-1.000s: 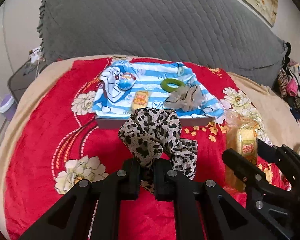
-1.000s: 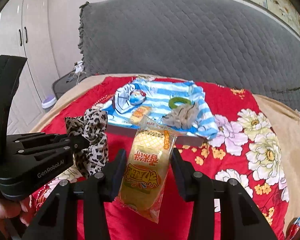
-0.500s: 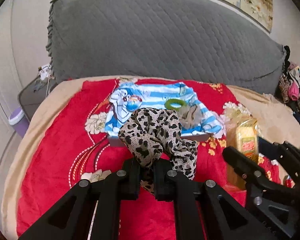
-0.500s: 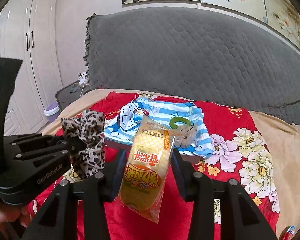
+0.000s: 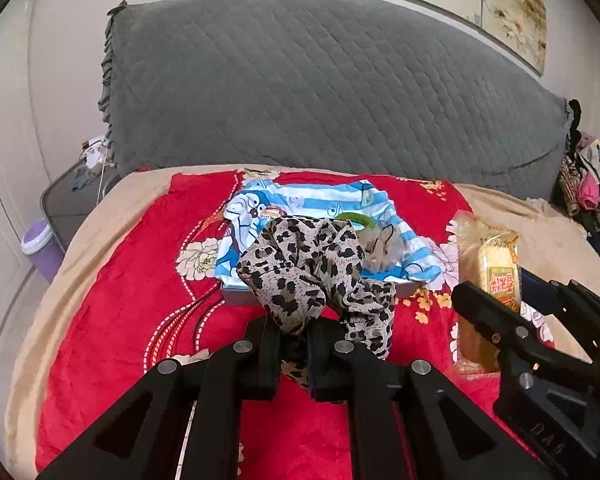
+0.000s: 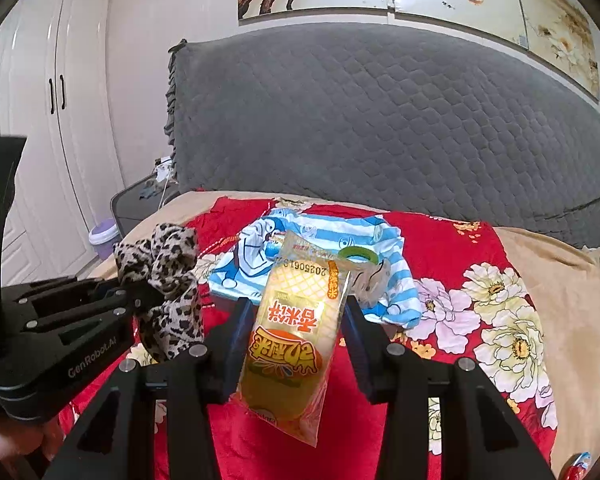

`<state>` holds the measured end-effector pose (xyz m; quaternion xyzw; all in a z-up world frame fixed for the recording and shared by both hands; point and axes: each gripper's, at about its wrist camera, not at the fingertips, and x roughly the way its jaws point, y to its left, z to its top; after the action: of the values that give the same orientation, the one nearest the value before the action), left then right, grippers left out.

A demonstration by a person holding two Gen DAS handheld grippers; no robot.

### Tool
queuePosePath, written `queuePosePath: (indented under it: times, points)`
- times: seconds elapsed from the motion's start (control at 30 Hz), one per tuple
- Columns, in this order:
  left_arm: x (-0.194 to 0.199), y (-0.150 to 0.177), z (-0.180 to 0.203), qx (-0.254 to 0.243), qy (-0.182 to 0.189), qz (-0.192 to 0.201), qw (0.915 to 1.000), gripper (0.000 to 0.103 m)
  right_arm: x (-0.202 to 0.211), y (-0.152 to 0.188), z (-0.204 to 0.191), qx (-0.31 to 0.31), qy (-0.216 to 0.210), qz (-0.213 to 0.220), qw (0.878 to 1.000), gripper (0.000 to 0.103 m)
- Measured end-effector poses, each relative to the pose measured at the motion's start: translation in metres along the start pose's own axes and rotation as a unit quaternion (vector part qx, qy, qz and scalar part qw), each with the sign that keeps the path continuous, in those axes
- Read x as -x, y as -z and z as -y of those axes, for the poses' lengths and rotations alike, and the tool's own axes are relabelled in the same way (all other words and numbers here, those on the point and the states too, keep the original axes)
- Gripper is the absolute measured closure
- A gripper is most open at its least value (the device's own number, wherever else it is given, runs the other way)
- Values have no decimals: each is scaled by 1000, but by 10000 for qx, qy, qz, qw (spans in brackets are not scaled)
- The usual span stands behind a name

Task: Organize objects
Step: 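Lift the scrunchie with the left gripper while the right gripper lifts the cake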

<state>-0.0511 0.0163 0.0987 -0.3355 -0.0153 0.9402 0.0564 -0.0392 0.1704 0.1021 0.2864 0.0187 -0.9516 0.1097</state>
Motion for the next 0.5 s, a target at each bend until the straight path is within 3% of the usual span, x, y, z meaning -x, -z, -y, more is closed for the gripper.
queuePosePath:
  times: [0.5]
  points:
    - [12, -11, 3, 9, 36, 184, 9998, 94, 15, -14, 5, -32, 42, 239, 9997, 58]
